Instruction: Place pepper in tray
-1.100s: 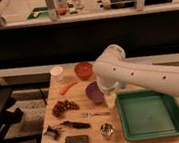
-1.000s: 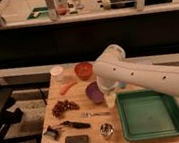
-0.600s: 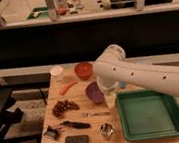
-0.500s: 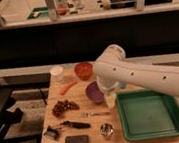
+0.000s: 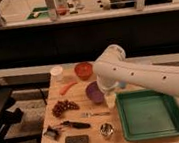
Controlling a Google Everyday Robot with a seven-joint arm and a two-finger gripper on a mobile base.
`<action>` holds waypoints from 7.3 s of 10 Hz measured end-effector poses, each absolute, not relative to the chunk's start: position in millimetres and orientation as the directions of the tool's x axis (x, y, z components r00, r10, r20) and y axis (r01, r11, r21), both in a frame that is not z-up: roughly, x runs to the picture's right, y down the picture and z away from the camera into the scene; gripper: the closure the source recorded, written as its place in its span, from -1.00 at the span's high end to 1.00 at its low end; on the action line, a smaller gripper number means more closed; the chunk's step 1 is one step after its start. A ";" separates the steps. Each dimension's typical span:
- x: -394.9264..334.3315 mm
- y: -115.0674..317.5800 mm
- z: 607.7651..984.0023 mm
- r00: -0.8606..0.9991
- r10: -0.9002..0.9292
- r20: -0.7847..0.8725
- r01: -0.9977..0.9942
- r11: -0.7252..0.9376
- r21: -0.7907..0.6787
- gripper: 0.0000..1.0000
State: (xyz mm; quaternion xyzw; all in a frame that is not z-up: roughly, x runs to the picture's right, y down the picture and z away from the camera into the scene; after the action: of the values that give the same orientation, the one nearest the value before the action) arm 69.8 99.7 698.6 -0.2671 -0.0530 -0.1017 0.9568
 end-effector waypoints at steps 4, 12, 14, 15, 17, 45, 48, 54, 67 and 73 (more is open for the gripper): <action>62.6 99.1 702.0 0.975 -0.160 0.154 0.217 0.841 -0.496 0.60; 24.2 98.8 718.1 0.975 -0.131 0.177 0.202 0.854 -0.480 0.60; 9.1 99.2 722.8 0.974 -0.119 0.193 0.199 0.856 -0.478 0.60; 8.5 98.8 724.9 0.974 -0.112 0.197 0.194 0.858 -0.476 0.60; 9.2 99.5 729.7 0.973 -0.103 0.205 0.191 0.860 -0.473 0.60; -44.6 72.0 801.5 0.922 -0.121 0.367 0.272 0.878 -0.393 0.60; -78.0 62.2 806.6 0.890 -0.199 0.411 0.357 0.865 -0.354 0.60; -94.9 49.9 832.5 0.852 -0.248 0.462 0.422 0.847 -0.323 0.60; -125.9 39.2 884.2 0.808 -0.284 0.516 0.483 0.821 -0.304 0.60; -148.4 43.1 908.2 0.786 -0.286 0.548 0.519 0.787 -0.334 0.60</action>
State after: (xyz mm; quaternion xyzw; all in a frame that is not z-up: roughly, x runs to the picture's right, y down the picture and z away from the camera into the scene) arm -148.4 43.1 908.2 -0.2410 -0.2416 -0.2201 0.9139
